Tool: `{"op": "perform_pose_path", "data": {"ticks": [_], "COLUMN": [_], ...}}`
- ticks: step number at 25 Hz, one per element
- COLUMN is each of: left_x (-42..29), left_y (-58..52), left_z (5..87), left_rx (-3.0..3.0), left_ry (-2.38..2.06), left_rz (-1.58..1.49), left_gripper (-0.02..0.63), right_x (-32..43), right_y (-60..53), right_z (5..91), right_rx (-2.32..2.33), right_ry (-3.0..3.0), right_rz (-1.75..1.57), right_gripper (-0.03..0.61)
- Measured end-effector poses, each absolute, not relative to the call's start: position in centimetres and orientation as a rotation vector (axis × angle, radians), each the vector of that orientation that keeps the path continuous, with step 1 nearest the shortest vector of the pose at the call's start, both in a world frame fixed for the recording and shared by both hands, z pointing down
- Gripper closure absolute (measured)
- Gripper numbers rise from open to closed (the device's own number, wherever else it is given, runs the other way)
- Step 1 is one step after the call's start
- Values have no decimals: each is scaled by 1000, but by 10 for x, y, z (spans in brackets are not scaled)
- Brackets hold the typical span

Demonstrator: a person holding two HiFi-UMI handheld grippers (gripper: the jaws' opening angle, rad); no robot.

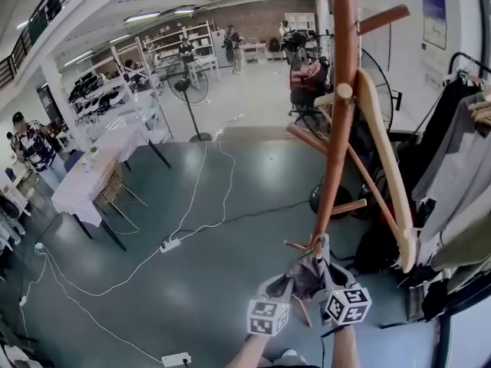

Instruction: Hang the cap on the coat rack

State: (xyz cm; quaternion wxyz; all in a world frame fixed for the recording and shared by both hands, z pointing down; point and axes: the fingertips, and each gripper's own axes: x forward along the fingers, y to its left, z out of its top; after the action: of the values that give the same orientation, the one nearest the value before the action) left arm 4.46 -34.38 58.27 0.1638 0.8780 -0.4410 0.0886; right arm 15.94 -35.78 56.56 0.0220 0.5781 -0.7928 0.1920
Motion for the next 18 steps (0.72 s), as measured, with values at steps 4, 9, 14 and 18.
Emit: {"op": "perform_pose_path", "data": {"ticks": [4,9,14,18], "left_x": [49,53,60,61], "left_y": [-351,-344,-345,-343], "left_z": [595,620,624,628], "left_rx": [2471,2424,2431,2454], "left_ry": [-1267,-1256,-1258,-1256], "left_rz": [307,379,365,395], "left_gripper": [565,563,548,528], "right_x": [162,162,168,171], "right_y": [-367,-365,-368,-365], "right_z": [577,608,607,608], "right_rx": [1767,1735,1751,1755], "right_ry": [-2448,-2395,-2392,-2360], "right_rz": [615,691,657,590], "right_gripper": [554,554,552,535]}}
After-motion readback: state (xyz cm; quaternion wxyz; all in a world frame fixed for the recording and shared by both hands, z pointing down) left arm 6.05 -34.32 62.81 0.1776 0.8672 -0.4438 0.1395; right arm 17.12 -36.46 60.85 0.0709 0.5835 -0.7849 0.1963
